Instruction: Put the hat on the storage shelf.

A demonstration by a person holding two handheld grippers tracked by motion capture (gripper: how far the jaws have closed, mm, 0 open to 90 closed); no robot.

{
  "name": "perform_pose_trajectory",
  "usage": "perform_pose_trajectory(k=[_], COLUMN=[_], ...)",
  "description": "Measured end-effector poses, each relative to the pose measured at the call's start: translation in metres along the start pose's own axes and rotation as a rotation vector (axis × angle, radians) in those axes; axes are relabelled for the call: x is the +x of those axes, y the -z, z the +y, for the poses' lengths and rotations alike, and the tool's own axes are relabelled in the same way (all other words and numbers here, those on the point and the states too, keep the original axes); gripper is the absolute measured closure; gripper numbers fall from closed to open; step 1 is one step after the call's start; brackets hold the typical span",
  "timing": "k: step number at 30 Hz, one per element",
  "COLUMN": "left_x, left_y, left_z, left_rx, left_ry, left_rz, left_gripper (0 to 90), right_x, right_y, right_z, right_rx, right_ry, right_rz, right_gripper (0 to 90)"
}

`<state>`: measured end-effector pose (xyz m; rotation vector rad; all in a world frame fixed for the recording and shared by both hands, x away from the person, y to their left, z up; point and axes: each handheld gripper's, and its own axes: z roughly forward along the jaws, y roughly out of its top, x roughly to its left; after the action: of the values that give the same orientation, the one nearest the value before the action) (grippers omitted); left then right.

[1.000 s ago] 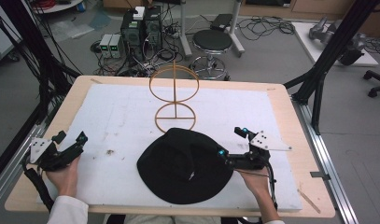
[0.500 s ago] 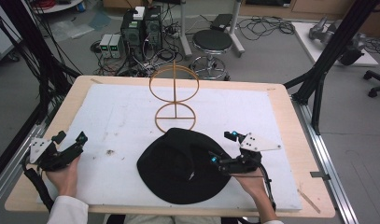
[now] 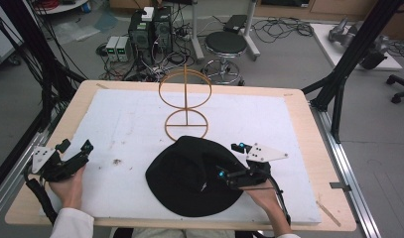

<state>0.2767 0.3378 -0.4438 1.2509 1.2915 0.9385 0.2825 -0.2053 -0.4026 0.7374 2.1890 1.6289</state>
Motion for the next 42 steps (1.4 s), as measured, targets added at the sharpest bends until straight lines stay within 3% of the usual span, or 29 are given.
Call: perform_pose_trajectory(k=[17, 25, 27, 32, 34, 35, 36, 39, 42], left_x=[-0.001, -0.001, -0.001, -0.001, -0.001, -0.001, -0.001, -0.001, -0.001], left_y=[0.001, 0.0, 0.001, 0.001, 0.001, 0.001, 0.001, 0.001, 0.001], left_z=[0.0, 0.0, 0.0, 0.0, 0.0, 0.0, 0.0, 0.0, 0.0], left_rx=[-0.008, -0.007, -0.006, -0.008, -0.008, -0.008, -0.008, -0.005, -0.005], left_ry=[-0.004, -0.006, -0.006, -0.006, -0.007, -0.007, -0.007, -0.01, -0.01], left_rz=[0.005, 0.004, 0.004, 0.005, 0.005, 0.005, 0.005, 0.006, 0.006], left_gripper=[22.4, 22.6, 22.6, 22.6, 22.6, 22.6, 22.6, 22.6, 22.6], right_x=[0.006, 0.003, 0.002, 0.001, 0.002, 0.002, 0.002, 0.001, 0.003], right_y=[-0.013, -0.012, -0.01, -0.009, -0.007, -0.007, -0.007, -0.009, -0.009], right_z=[-0.007, -0.008, -0.008, -0.008, -0.008, -0.008, -0.008, -0.009, -0.008], right_rx=[0.037, 0.023, 0.01, -0.007, -0.017, -0.017, -0.015, 0.004, 0.012], right_ry=[0.018, -0.01, -0.025, -0.032, -0.019, -0.019, -0.006, -0.014, 0.007], right_rz=[0.008, -0.006, -0.007, -0.027, -0.044, -0.044, -0.053, -0.035, -0.022], right_gripper=[6.6, 6.8, 14.0, 19.0, 32.9, 32.9, 40.1, 51.5, 63.1])
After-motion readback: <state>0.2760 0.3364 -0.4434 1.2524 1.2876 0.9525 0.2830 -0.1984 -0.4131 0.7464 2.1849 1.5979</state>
